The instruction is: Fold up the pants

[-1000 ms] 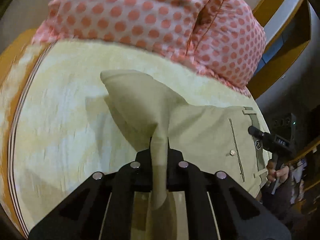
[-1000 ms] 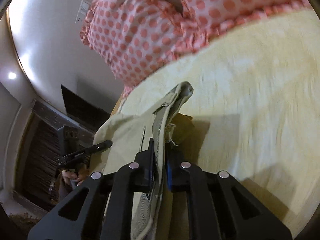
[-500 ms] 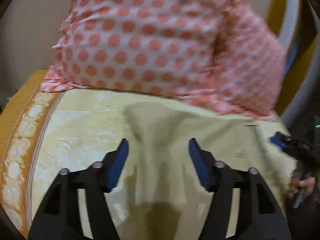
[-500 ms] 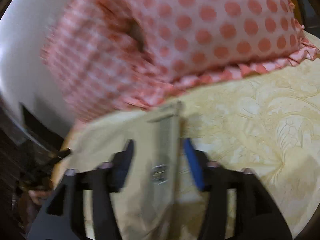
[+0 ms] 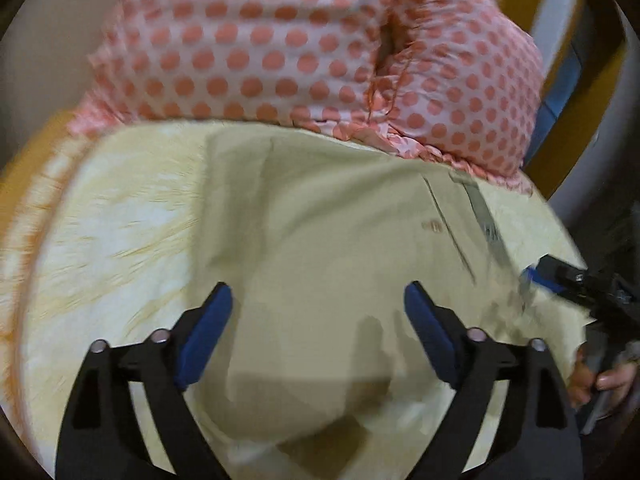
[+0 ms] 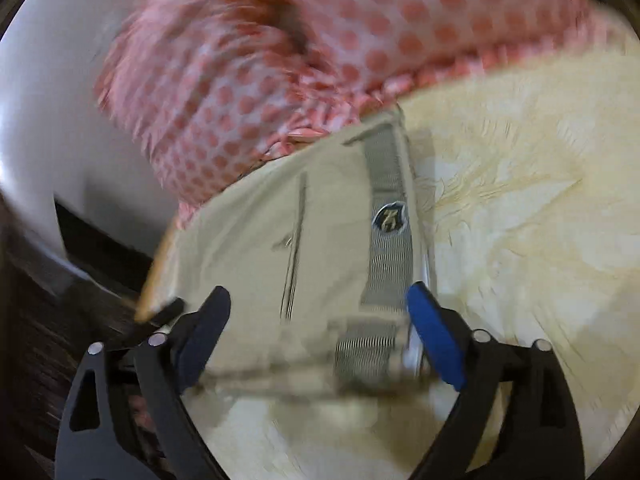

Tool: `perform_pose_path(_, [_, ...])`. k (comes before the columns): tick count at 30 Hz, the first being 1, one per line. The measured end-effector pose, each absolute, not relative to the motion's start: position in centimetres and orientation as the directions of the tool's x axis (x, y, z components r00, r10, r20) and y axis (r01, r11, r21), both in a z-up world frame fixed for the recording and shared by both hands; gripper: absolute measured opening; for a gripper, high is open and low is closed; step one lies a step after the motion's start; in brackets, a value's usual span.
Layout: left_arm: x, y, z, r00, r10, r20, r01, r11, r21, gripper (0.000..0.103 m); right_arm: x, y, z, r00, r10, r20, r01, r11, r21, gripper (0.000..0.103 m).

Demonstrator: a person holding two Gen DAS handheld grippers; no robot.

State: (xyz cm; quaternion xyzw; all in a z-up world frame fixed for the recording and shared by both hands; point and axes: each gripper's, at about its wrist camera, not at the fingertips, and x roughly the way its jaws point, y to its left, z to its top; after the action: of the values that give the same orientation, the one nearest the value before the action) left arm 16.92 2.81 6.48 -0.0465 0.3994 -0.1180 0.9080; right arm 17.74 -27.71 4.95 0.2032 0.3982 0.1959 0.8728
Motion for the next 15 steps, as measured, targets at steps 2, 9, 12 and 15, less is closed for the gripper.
perform_pose_path(2, [12.8,2.4,6.2,0.696,-0.192,-0.692,0.174,0.980,-0.098,0.098,14.1,-26.4,4.8,0.645,0.444,-0.621,-0.207,0.885,0.418,0.097])
perform_pose_path(9, [5.5,0.8,2.2,0.719,-0.067,-0.692,0.101,0.995,0.009,0.101,8.2,-23.0,1.2,0.685,0.349,-0.640,-0.204,0.934,0.292,0.097])
perform_pose_path(12, [4.5,1.1,1.3,0.724,-0.029,-0.689,0.053,0.999,0.014,0.101,6.9,-21.0,1.1,0.725,0.270,-0.634,-0.209,0.963,0.172,0.097])
perform_pose_path(15, [3.9,1.3,1.1,0.739,-0.012,-0.674,0.036,0.999,0.022,0.101,6.6,-19.9,0.6,0.735,0.230,-0.637,-0.196,0.973,0.125,0.099])
